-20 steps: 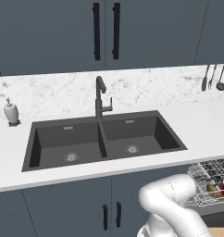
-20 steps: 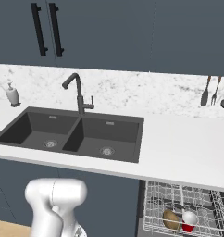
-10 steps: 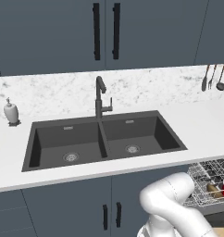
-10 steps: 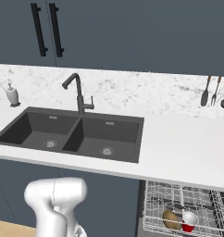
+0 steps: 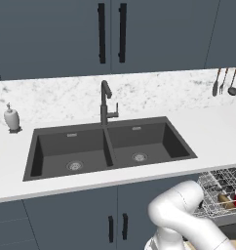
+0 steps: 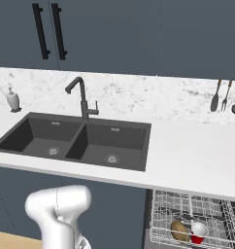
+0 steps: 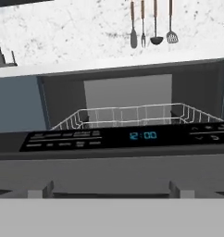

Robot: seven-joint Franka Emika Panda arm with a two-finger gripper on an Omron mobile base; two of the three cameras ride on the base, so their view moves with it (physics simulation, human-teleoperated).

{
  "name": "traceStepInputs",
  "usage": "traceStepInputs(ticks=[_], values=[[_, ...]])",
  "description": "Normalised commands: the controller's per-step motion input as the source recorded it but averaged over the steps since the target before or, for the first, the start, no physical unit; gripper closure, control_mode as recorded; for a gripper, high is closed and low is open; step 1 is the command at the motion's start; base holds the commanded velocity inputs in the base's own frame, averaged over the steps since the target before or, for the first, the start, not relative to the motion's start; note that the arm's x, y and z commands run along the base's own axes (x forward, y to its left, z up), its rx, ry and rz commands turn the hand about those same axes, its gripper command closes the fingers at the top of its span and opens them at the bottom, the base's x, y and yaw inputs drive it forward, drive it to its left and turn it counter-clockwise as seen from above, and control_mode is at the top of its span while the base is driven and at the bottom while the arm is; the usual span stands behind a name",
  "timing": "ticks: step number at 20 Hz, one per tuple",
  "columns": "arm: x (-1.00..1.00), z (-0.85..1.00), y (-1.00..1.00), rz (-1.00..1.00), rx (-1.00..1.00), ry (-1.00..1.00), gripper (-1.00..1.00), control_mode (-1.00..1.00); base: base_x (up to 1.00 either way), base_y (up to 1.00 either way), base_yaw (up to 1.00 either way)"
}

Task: Pick up the cup and bowl from the counter, place them in the dishwasher, and close the dishwasher door.

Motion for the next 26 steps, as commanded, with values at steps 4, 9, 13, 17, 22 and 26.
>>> traceStepInputs(ticks=[4,9,13,17,22,26], values=[[0.00,-0.49,0.23,0.00,0.01,-0.12,-1.00,-1.00,0.00,0.00,0.00],[0.00,-0.41,0.37,0.00,0.01,-0.14,-1.00,-1.00,0.00,0.00,0.00],[0.06,-0.19,0.72,0.01,0.00,-0.16,-1.00,-1.00,0.00,0.00,0.00],[0.23,-0.01,0.68,0.00,0.02,-0.18,-1.00,-1.00,0.00,0.00,0.00],[0.38,0.00,0.39,0.00,0.03,-0.10,-1.00,-1.00,0.00,0.00,0.00],[0.58,-0.14,0.15,-0.04,0.01,0.00,-1.00,-1.00,0.00,0.00,0.00]])
